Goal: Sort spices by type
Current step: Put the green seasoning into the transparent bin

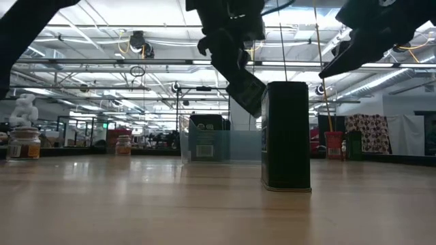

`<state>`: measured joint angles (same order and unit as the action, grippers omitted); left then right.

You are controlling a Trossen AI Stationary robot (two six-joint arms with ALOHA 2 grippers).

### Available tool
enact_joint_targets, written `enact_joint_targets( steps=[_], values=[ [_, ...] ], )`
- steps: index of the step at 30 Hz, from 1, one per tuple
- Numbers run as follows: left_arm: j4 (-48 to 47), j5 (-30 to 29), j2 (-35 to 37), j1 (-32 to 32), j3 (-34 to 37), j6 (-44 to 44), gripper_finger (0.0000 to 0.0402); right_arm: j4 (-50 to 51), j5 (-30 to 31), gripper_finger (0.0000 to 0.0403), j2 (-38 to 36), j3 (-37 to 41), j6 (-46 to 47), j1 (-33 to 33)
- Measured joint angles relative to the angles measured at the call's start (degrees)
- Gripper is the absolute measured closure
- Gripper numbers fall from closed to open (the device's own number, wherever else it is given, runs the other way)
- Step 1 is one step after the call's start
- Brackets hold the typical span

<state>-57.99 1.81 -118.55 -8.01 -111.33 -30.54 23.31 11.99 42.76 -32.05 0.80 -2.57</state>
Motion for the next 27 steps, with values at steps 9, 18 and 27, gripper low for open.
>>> enact_joint_targets(
  steps=[9, 18, 27],
  values=[
    [1.21, -2.97, -3.93, 0.24, -0.11, -0.58, 0.026, -0.83, -0.02, 0.0245, 0.0, 0.0, 0.03, 0.0],
    [2.14, -7.86, -5.91, 0.63, -0.09, -0.88, 0.026, -1.06, -0.07, 0.0245, 0.0, 0.0, 0.26, -0.01],
    [3.23, -8.08, -5.91, 0.65, -0.09, -1.73, 0.026, -2.05, -0.07, 0.0245, 0.0, 0.0, 0.49, 0.0]
  ],
)
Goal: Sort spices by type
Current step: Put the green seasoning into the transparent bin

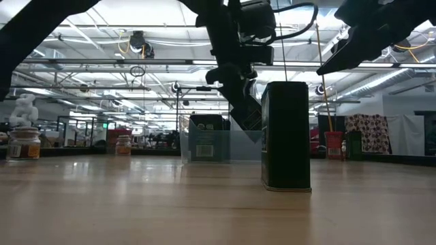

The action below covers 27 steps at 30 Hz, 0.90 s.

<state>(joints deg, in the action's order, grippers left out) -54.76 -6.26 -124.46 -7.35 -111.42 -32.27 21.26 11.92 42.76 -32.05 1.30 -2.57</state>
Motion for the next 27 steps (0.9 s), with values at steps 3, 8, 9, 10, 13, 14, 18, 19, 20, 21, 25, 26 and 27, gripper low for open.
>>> enact_joint_targets(
  steps=[3, 8, 9, 10, 13, 14, 18, 19, 20, 21, 25, 26, 27],
  values=[
    [-0.04, -0.49, 0.0, 0.0, 0.0, -0.02, 0.026, 0.01, 0.0, 0.0245, 0.0, 0.0, 0.01, 0.0],
    [0.0, -3.65, -0.02, 0.0, 0.0, -0.02, 0.026, 0.06, 0.0, 0.0245, 0.0, 0.0, 0.03, 0.0],
    [0.02, -3.88, -0.02, 0.0, 0.0, -0.02, 0.026, 0.06, 0.0, 0.0245, 0.0, 0.0, 0.03, 0.0],
    [0.01, -3.89, -0.02, 0.0, 0.0, -0.02, 0.026, 0.06, 0.0, 0.0245, 0.0, 0.0, 0.02, 0.0],
    [0.0, -3.89, -0.02, 0.0, 0.0, -0.02, 0.026, 0.11, 0.0, 0.0245, 0.0, 0.0, 0.05, 0.0],
    [-0.02, -3.89, -0.02, 0.0, 0.0, -0.02, 0.026, 0.11, 0.0, 0.0245, 0.0, 0.0, 0.05, 0.0],
    [0.0, -3.89, -0.02, 0.0, 0.0, 0.0, 0.0259, 0.11, 0.0, 0.0245, 0.0, 0.0, 0.07, 0.0],
    [-0.01, -3.89, -0.02, 0.02, 0.0, 0.01, 0.0257, 0.11, 0.0, 0.0245, 0.0, 0.0, 0.21, 0.0],
    [-0.01, -3.89, -0.02, 0.02, 0.0, 0.09, 0.0253, 0.11, 0.0, 0.0245, 0.0, 0.0, 0.52, 0.0],
    [0.0, -3.89, -0.02, 0.02, 0.0, 0.28, 0.0247, 0.12, 0.0, 0.0245, 0.0, 0.0, 0.79, 0.0],
    [0.02, -3.93, -0.02, 0.02, 0.0, 0.28, 0.0221, 0.15, 0.0, 0.0245, 0.0, 0.0, 1.03, 0.0],
    [0.02, -4.1, -0.02, 0.02, 0.0, 0.28, 0.0216, 0.15, 0.0, 0.0245, 0.0, 0.0, 1.05, 0.0],
    [0.02, -4.25, -0.02, 0.02, 0.0, 0.31, 0.0212, 0.15, 0.0, 0.0245, 0.0, 0.0, 1.05, 0.0]
  ],
)
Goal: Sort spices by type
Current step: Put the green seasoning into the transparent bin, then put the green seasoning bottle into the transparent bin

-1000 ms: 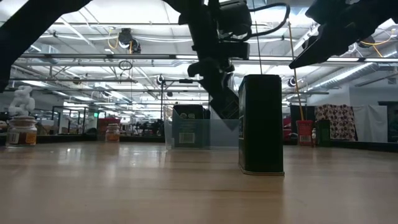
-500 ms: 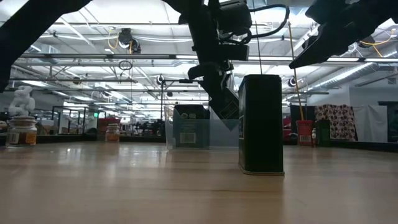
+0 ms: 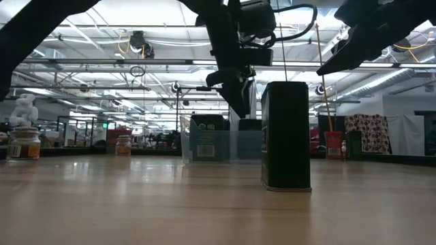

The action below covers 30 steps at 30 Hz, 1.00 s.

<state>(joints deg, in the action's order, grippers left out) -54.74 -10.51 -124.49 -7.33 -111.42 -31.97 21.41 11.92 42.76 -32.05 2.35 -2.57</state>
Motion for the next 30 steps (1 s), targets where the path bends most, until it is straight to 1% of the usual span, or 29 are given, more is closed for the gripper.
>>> enact_joint_targets(
  steps=[9, 15, 20, 22, 25, 27, 30],
  values=[
    [0.37, -0.54, 0.0, 0.25, -0.04, 0.0, 0.0207, 0.0, 0.0, 0.0245, 0.0, 0.0, 0.0, 0.0],
    [0.28, -0.5, -0.07, 1.52, -3.99, 0.13, 0.0207, 0.0, 0.0, 0.0245, 0.0, 0.0, 0.0, -0.02],
    [-0.4, 2.84, -0.07, 2.32, -6.65, 0.28, 0.0207, 0.0, 0.0, 0.0245, 0.0, 0.0, 0.04, 0.0],
    [-2.99, 4.21, -0.07, 2.51, -7.98, 0.45, 0.0207, 0.06, 0.0, 0.0245, 0.0, 0.0, 0.62, -0.07],
    [-8.51, 5.57, 0.05, 2.49, -10.81, 3.14, 0.0209, 0.62, -0.02, 0.0245, 0.0, 0.0, 1.51, -0.07],
    [-12.38, 6.78, 0.97, 2.42, -12.32, 5.84, 0.0211, 0.84, -0.02, 0.0245, 0.01, 0.0, 1.53, -0.07],
    [-16.14, 7.56, 4.39, 2.14, -12.68, 10.12, 0.0214, 0.75, -0.03, 0.0245, 0.02, 0.0, 1.54, -0.07]
  ],
)
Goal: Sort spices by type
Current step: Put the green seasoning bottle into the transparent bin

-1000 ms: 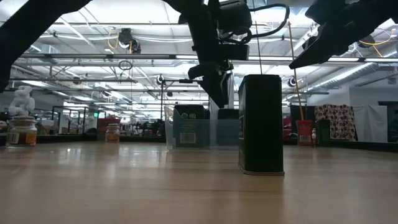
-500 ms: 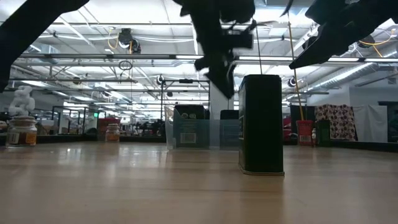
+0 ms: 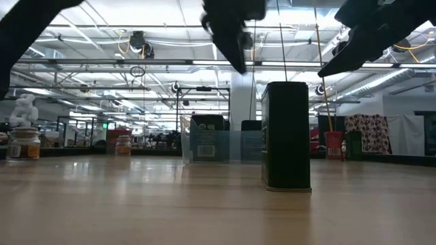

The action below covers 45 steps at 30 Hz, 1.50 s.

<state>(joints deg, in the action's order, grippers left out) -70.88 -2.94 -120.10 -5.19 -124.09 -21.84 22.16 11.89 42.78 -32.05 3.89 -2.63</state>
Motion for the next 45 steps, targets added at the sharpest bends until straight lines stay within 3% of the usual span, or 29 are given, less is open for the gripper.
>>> enact_joint_targets(
  steps=[5, 8, 16, 23, 27, 32, 39, 45],
  values=[
    [-2.35, 7.61, 5.78, 0.82, 0.59, 8.53, 0.0215, -0.05, -0.2, 0.0245, 0.0, 0.0, 1.67, -0.09],
    [-1.65, 8.97, 8.92, 4.06, 2.03, 10.65, 0.0215, 0.63, -0.25, 0.0245, 0.0, 0.0, 1.92, -0.11],
    [-3.31, 4.23, 12.74, 12.62, 2.27, 13.3, 0.0215, 0.5, -0.25, 0.0245, -0.01, 0.0, 1.95, -0.11],
    [-3.16, -0.93, 16.35, 15.46, 2.34, 17.09, 0.0215, 1.83, -2.92, 0.0245, 0.0, 0.0, 4.76, -0.11],
    [2.9, -1.84, 19.13, 15.8, 8.13, 20.03, 0.0215, 4.44, -7.66, 0.0245, 0.0, 0.0, 7.55, -0.16],
    [11.11, -1.8, 20.95, 16.35, 19.55, 25.81, 0.0215, 8.15, -8.64, 0.0245, 0.0, 0.0, 9.2, -1.61],
    [15.7, -1.81, 18.4, 16.46, 25.13, 18.09, 0.0215, 6.2, -8.84, 0.0245, 0.0, 0.0, 9.37, -2.14],
    [25.19, -0.35, 13.4, 16.57, 26.01, 1.46, 0.0215, 5.07, -8.82, 0.0245, 0.0, 0.0, 12.66, -2.14]
  ],
)
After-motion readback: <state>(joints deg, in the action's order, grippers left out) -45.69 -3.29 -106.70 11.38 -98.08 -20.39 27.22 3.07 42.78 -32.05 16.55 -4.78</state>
